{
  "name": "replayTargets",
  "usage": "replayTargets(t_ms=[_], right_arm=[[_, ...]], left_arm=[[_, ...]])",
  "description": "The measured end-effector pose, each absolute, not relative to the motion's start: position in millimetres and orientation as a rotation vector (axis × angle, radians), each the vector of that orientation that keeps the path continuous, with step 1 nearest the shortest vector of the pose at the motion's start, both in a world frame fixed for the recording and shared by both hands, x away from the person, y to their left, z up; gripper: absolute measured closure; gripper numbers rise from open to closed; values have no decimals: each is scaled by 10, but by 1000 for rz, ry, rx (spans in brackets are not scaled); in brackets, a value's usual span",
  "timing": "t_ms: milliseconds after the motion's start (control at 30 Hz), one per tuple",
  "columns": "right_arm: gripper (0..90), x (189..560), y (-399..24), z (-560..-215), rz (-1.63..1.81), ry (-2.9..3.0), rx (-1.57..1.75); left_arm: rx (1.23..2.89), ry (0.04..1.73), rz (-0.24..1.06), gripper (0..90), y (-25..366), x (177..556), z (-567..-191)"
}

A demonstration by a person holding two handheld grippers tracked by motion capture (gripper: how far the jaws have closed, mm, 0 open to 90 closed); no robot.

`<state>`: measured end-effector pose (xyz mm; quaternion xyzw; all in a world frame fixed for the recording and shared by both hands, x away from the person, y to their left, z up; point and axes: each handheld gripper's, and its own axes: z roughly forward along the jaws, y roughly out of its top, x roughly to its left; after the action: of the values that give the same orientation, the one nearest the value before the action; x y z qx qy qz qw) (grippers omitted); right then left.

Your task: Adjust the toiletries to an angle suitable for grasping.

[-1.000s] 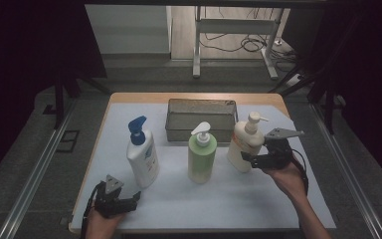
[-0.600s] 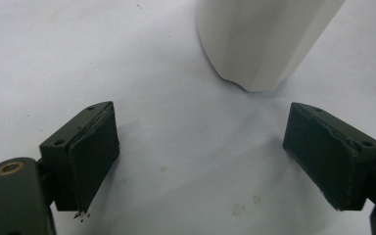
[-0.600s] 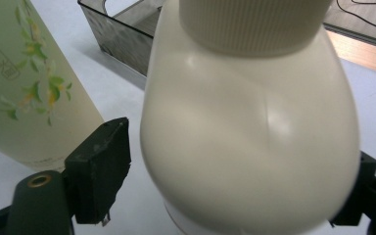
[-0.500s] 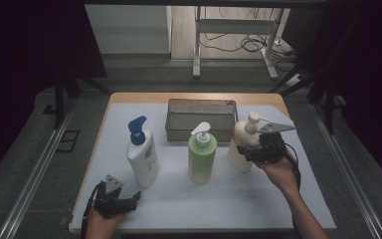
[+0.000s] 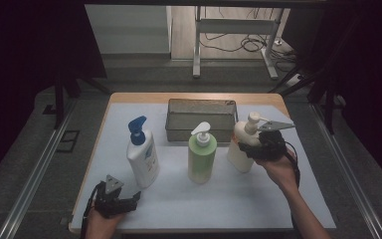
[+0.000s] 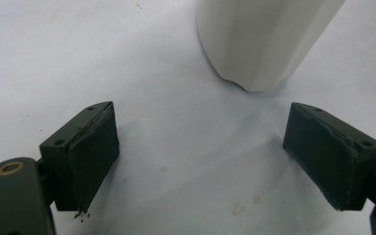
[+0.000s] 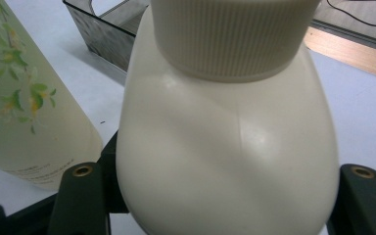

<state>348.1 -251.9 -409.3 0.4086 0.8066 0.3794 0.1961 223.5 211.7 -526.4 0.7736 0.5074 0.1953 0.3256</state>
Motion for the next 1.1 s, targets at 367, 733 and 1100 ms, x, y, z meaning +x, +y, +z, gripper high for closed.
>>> replayTargets(t_ms=[367, 733, 1100], right_arm=[[364, 3476, -2489, -3993, 1017, 2331, 1118], [365, 3437, -2514, -3768, 1051, 2364, 1087], [365, 3458, -2482, -3505, 1054, 2387, 1068]], left_arm=[[2027, 1330, 512, 130, 2117, 2236, -5264], [2030, 1327, 514, 130, 2119, 2237, -5264], [2031, 1327, 514, 130, 2119, 2238, -5263]])
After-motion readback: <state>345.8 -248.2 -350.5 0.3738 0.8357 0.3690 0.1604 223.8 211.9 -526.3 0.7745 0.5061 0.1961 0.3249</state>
